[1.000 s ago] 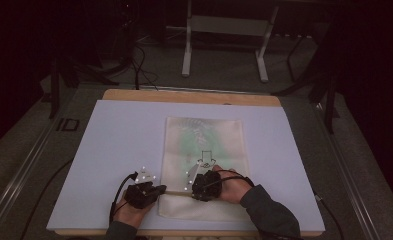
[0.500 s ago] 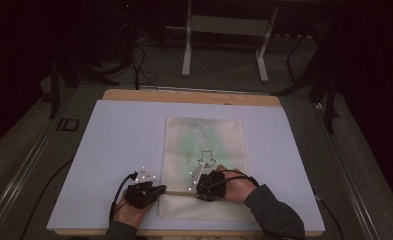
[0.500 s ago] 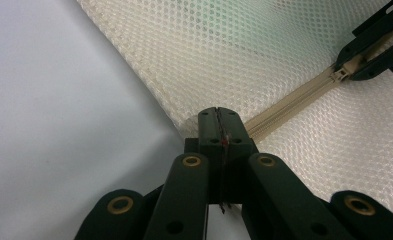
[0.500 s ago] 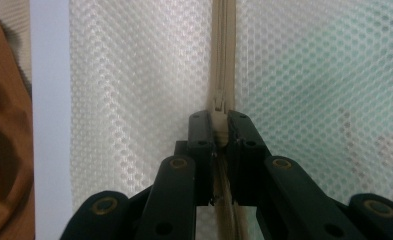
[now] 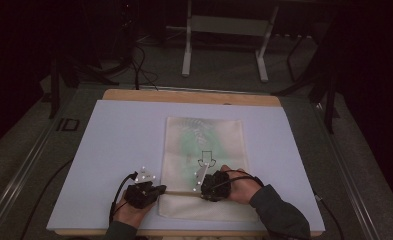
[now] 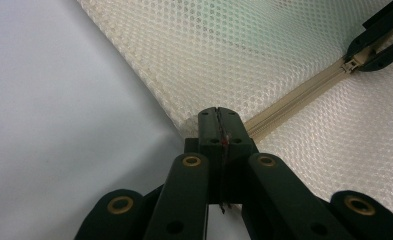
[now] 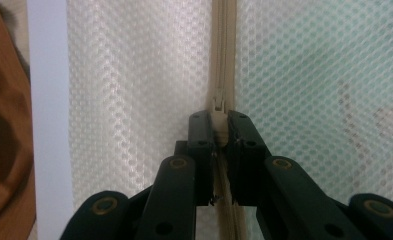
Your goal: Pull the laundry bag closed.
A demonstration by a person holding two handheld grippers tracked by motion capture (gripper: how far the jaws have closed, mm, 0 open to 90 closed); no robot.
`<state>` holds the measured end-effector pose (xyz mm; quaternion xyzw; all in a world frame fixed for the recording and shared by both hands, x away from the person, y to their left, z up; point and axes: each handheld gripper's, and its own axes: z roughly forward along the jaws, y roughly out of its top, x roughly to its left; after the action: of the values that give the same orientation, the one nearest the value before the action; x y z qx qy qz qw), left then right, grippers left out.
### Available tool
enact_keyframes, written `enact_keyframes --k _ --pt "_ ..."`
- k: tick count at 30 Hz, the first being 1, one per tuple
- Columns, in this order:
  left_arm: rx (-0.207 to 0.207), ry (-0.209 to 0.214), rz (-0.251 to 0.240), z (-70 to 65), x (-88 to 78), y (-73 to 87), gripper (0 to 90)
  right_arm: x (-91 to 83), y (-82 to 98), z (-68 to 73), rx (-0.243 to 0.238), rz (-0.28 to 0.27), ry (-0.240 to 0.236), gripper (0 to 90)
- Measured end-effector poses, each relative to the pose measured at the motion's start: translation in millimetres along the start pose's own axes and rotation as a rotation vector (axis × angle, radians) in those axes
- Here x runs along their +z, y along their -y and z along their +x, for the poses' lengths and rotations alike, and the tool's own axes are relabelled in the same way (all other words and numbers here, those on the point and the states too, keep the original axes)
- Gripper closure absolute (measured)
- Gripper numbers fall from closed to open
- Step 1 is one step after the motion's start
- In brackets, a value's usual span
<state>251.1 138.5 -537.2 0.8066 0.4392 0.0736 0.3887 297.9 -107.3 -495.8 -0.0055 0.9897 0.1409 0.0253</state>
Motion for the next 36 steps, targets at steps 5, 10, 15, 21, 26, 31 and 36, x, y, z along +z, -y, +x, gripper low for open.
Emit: enact_keyframes --k 5,10,15,21,26,31,36 --pt "-0.001 0.000 0.002 0.1 -0.1 -0.2 89.4 -2.4 3.7 0.1 0.003 0.022 0.001 82.3" --pt "0.000 0.001 0.003 0.2 -0.1 -0.1 89.4 -3.9 9.2 -1.0 0.010 0.029 -0.001 82.3" --pt "0.000 0.000 0.003 0.2 -0.1 -0.2 89.4 -5.3 15.7 -2.4 0.018 0.035 -0.004 82.3" --pt "0.000 0.001 0.003 0.2 -0.1 -0.2 89.4 -6.6 19.6 -3.0 0.022 0.034 -0.005 82.3" --pt "-0.002 0.002 0.003 0.3 -0.1 -0.1 89.4 -7.4 22.6 -3.1 0.027 0.044 -0.008 82.3" --pt "-0.002 0.003 0.004 0.5 -0.2 -0.2 89.4 -9.1 27.4 -3.7 0.033 0.045 -0.009 82.3" --pt "-0.002 0.002 0.004 0.4 -0.2 -0.1 89.4 -10.9 32.3 -4.1 0.038 0.039 -0.007 82.3"
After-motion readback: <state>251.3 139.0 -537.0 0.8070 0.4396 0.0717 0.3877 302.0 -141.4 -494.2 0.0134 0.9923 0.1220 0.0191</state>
